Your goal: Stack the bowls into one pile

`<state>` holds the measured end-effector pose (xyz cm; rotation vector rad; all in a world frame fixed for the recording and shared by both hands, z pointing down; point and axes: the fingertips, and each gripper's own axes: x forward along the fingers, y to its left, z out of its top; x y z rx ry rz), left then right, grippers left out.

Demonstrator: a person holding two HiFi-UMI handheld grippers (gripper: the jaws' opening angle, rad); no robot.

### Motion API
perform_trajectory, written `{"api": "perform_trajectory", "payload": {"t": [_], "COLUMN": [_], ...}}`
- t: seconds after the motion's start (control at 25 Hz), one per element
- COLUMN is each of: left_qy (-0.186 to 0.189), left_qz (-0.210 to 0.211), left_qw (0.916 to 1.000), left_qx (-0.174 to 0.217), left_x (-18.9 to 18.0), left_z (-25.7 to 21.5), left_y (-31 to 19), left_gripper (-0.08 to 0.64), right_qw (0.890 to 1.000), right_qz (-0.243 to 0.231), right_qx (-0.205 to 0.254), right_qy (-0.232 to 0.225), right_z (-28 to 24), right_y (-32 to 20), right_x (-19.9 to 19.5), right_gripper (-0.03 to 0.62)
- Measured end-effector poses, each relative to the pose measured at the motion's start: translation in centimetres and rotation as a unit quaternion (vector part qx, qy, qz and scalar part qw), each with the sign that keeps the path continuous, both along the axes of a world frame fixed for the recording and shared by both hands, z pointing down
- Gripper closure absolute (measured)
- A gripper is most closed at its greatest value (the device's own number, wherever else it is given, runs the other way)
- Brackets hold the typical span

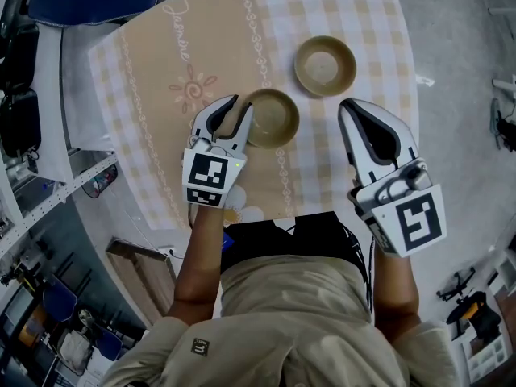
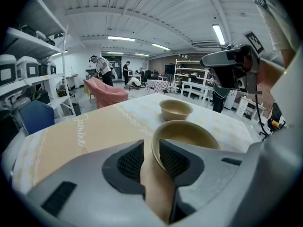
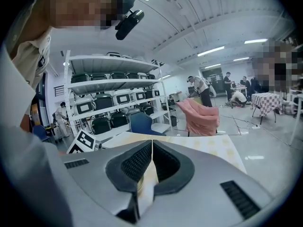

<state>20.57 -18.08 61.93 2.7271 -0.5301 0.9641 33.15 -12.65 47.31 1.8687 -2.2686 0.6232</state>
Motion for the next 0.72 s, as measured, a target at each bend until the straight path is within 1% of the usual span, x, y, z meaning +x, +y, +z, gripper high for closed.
{"api": "perform_trajectory", "payload": {"t": [0.2,0.28,0.36,0.48,0.56,0.64,0.72], "left_qy": [0.02,0.022,0.021,0.025,0.024,0.025,0.024], "left_qz": [-0.006,-0.008,-0.012,-0.021,-0.019,-0.013,-0.008], "left_qw": [0.9994,0.9992,0.9989,0.9967,0.9956,0.9956,0.996], "left_qx": [-0.026,-0.032,-0.04,-0.074,-0.088,-0.09,-0.085], "left_x": [0.1,0.1,-0.1,0.0,0.3,0.7,0.9], "left_z": [0.5,0.8,1.1,1.3,1.0,0.3,-0.5], "left_y": [0.3,0.3,0.2,0.3,0.5,0.7,0.8], "left_gripper": [0.476,0.477,0.507,0.525,0.531,0.534,0.537], "right_qw": [1.0,1.0,1.0,1.0,1.0,1.0,1.0], "right_qz": [-0.003,-0.004,-0.004,-0.004,-0.005,-0.007,0.001], "right_qx": [-0.005,-0.007,-0.008,-0.006,0.001,0.012,0.01], "right_qy": [0.0,0.0,-0.001,-0.002,0.003,0.009,0.005], "right_z": [0.9,1.1,1.3,1.3,0.9,0.3,-0.3], "right_y": [0.0,0.0,-0.1,-0.1,-0.1,-0.2,-0.2], "right_x": [-0.2,-0.2,-0.2,-0.1,0.0,0.2,0.5], "right_gripper": [0.588,0.588,0.588,0.588,0.588,0.588,0.588]}}
